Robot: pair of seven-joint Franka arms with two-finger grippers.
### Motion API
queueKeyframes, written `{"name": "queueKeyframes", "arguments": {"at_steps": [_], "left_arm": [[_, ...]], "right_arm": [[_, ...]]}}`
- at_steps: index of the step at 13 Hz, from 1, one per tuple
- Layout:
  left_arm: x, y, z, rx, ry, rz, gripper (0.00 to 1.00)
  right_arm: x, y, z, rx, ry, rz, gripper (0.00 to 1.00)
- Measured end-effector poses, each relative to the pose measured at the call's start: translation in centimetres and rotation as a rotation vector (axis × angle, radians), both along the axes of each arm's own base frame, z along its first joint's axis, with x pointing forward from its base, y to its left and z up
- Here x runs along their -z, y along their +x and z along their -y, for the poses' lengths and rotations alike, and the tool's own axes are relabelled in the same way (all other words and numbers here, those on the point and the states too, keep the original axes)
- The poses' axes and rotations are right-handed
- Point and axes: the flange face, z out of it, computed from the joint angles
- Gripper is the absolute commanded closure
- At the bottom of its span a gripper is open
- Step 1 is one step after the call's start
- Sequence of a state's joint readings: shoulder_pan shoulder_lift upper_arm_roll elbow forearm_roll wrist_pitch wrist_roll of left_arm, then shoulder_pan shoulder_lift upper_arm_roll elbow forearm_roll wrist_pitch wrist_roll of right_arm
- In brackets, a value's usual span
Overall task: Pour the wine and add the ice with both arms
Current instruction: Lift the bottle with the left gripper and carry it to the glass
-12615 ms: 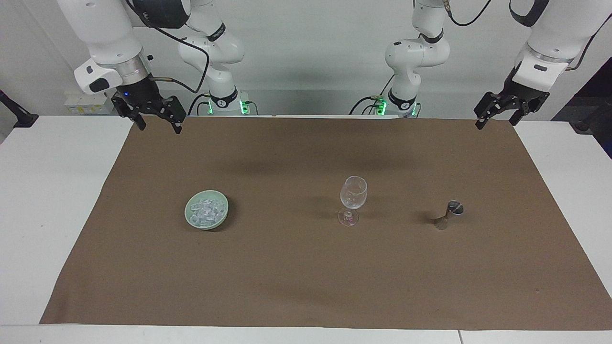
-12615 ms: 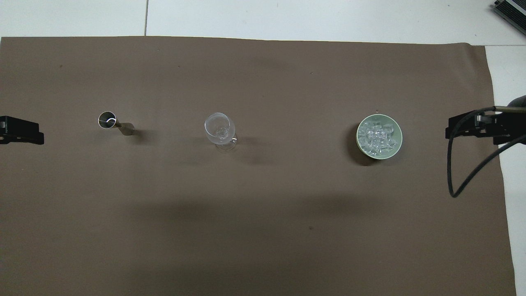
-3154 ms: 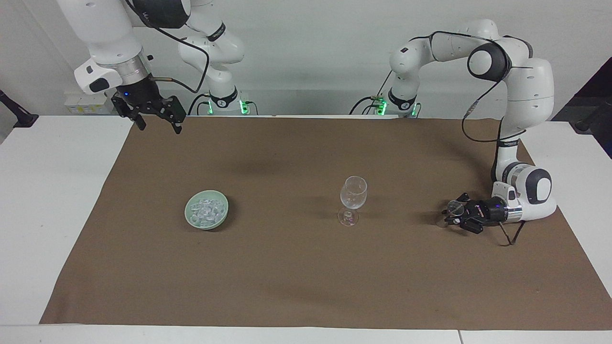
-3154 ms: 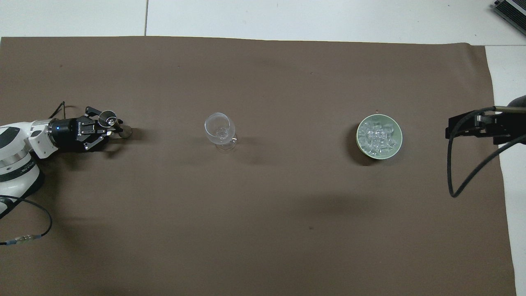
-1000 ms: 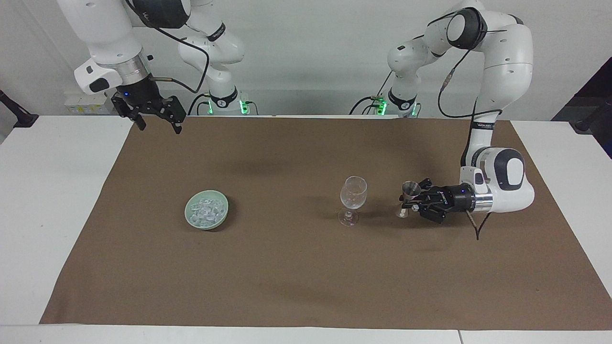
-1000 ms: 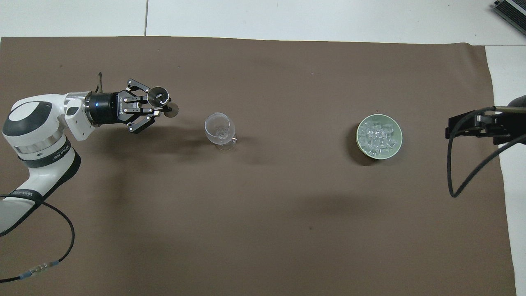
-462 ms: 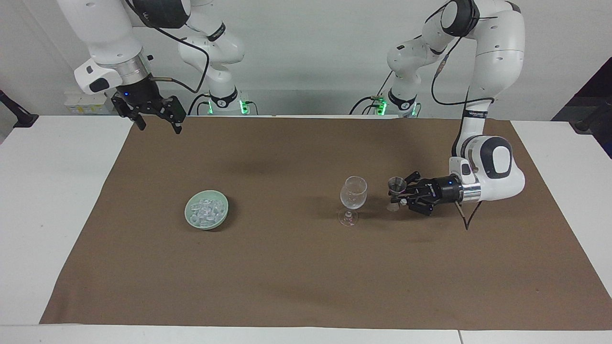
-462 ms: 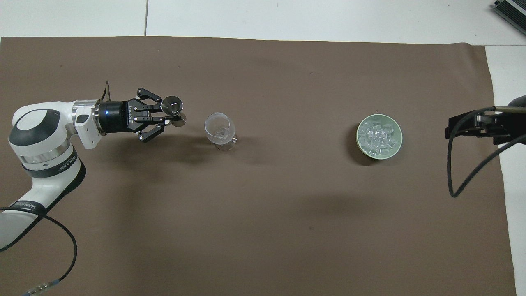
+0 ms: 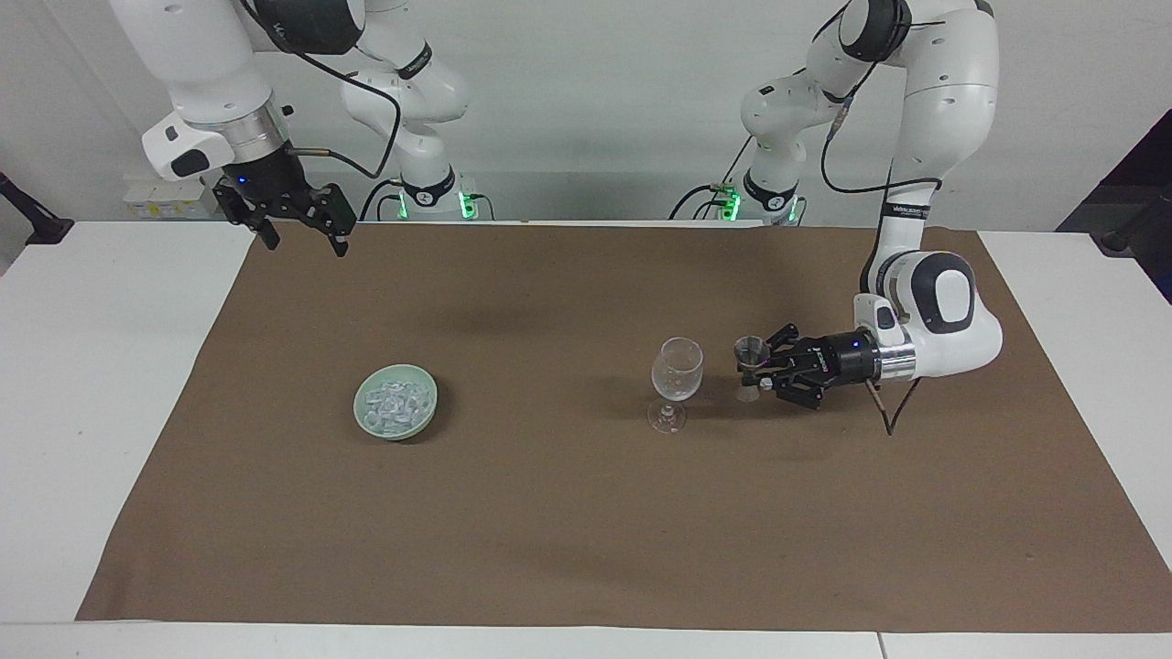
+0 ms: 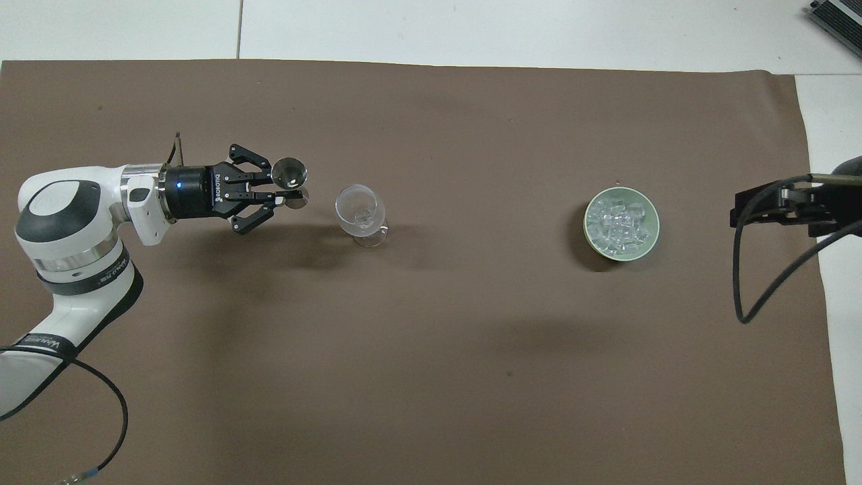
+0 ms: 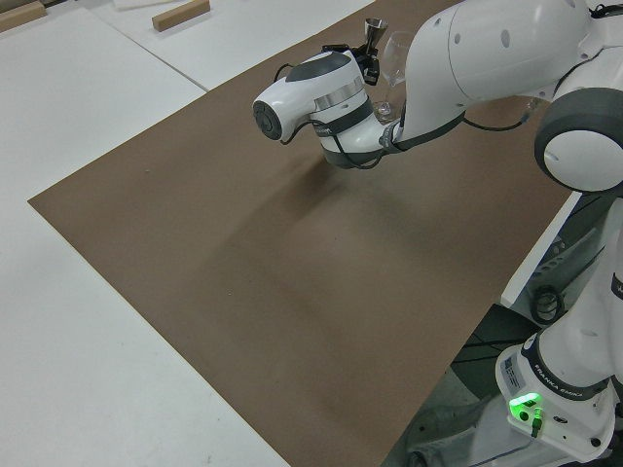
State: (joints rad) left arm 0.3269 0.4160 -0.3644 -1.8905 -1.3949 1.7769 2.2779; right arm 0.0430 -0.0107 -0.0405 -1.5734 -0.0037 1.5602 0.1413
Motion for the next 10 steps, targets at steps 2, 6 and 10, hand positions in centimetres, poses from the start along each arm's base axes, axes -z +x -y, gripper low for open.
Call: {"name": "queueKeyframes", "arguments": {"at_steps": [2,6,10], "left_arm": [[-0.7,-0.4,0.8,0.006,0.013,-0.013,1.00],[-1.5,-0.7,1.7,-0.014,0.058,0.000,1.00],[-2.0,-0.5,1.9,-0.037,0.120,0.025,1.00]], "right_arm": [[0.0,0.0,0.0,0.000,0.000,0.000,0.00],[0.0,0.0,0.0,0.000,0.000,0.000,0.00],[0.0,0.0,0.0,0.000,0.000,0.000,0.00]]}}
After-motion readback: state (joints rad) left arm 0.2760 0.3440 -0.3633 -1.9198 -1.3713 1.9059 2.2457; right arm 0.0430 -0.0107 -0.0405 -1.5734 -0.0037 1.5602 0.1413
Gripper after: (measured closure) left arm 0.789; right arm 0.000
